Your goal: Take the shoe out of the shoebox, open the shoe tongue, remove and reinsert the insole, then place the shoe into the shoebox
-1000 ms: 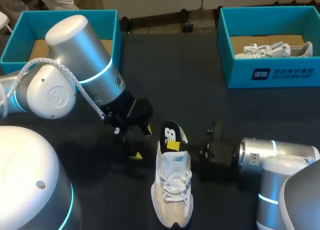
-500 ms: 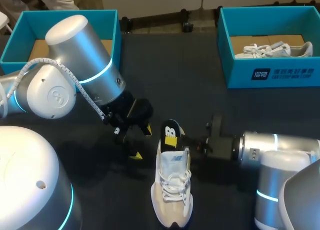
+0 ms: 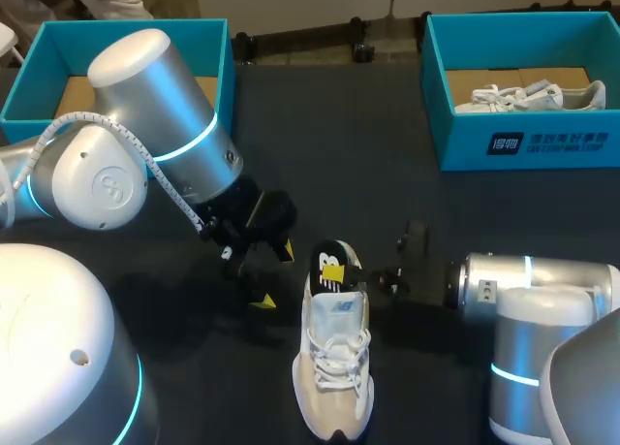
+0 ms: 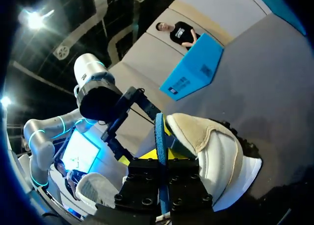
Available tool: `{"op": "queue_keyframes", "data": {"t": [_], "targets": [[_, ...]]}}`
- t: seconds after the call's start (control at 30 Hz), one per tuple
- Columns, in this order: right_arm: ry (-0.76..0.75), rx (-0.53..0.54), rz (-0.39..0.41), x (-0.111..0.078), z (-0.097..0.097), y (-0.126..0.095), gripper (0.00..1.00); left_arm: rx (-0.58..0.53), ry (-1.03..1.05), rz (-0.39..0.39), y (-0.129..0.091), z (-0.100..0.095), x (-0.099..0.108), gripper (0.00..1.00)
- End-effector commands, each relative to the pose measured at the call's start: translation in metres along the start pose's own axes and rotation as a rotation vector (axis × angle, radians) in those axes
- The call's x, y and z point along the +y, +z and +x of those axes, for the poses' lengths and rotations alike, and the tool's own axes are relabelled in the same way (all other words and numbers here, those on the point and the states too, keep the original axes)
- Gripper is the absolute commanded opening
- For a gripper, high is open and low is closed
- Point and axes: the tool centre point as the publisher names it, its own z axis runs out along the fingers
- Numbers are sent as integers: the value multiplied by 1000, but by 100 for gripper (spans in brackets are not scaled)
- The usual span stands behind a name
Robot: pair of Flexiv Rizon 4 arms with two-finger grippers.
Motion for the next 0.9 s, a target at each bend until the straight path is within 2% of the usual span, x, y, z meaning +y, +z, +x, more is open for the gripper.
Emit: {"op": "queue_keyframes", "data": {"t": [0.03, 0.17, 0.27, 0.3, 0.37, 0.4, 0.43, 0.47, 0.5, 0.6, 0.7, 0.73, 0.77, 0.83, 0.9], "targets": [[2, -34, 0, -14, 10, 2, 0, -2, 0, -3, 1, 1, 0, 100], [-15, -53, -21, -21, 18, -1, 0, -2, 0, -3, 1, 1, 0, 100], [-27, -55, -36, -20, 21, -3, 0, -2, 0, -3, 1, 1, 0, 100], [-30, -55, -40, -18, 22, -3, 5, -2, 0, -3, 1, 1, 0, 100], [-36, -56, -42, -15, 23, -3, 38, -2, 0, -3, 1, 1, 0, 100], [-41, -57, -43, -12, 23, -3, 58, -2, 0, -3, 1, 1, 0, 100], [-44, -59, -43, -9, 22, -3, 62, -2, 0, -3, 1, 1, 0, 100], [-47, -60, -43, -7, 22, -3, 59, -2, 0, -3, 1, 1, 0, 100], [-51, -60, -44, -3, 21, -3, 51, -2, 0, -3, 1, 1, 0, 100], [-57, -60, -45, 5, 18, -2, 40, -2, 0, -3, 1, 1, 0, 100], [-58, -60, -46, 12, 15, -1, 37, -2, 0, -3, 1, 1, 0, 100], [-57, -61, -46, 14, 13, 0, 33, -2, 0, -3, 1, 1, 0, 100], [-53, -67, -45, 16, 10, 1, 19, -2, 0, -3, 1, 1, 0, 100], [-45, -68, -43, 18, 6, 1, 0, -2, 0, -3, 1, 1, 0, 100], [-32, -76, -39, 17, 2, 3, 0, -2, 0, -3, 1, 1, 0, 100]]}}
